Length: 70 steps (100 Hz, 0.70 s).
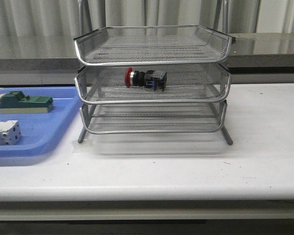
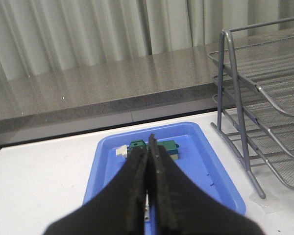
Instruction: Place button on rack with both arms
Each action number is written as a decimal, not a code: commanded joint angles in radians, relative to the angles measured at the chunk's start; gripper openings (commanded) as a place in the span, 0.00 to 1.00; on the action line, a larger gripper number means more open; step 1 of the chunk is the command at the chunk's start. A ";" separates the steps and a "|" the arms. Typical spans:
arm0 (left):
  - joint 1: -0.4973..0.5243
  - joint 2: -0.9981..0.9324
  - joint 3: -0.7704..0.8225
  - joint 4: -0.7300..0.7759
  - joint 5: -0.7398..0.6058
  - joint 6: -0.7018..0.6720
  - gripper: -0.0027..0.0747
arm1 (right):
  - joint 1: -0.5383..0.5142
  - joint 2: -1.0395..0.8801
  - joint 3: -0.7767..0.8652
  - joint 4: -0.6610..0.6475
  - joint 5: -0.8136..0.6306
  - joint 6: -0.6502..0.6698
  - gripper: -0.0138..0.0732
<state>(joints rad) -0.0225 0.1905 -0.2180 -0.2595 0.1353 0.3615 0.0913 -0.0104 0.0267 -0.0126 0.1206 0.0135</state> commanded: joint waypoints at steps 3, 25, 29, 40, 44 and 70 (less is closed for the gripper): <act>0.002 0.009 -0.004 0.173 -0.071 -0.259 0.01 | -0.007 -0.021 -0.016 0.004 -0.085 -0.003 0.09; 0.002 -0.063 0.083 0.242 -0.077 -0.397 0.01 | -0.007 -0.021 -0.016 0.004 -0.085 -0.003 0.09; 0.002 -0.091 0.098 0.242 -0.077 -0.397 0.01 | -0.007 -0.021 -0.016 0.004 -0.085 -0.003 0.09; 0.002 -0.166 0.151 0.242 -0.077 -0.401 0.01 | -0.007 -0.021 -0.016 0.004 -0.085 -0.003 0.09; 0.002 -0.196 0.169 0.243 -0.077 -0.408 0.01 | -0.007 -0.021 -0.016 0.004 -0.085 -0.003 0.09; 0.002 -0.226 0.237 0.353 -0.086 -0.576 0.01 | -0.007 -0.021 -0.016 0.004 -0.085 -0.003 0.09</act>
<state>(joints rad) -0.0225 -0.0053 0.0018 0.0756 0.1366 -0.1760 0.0913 -0.0104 0.0267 -0.0126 0.1201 0.0135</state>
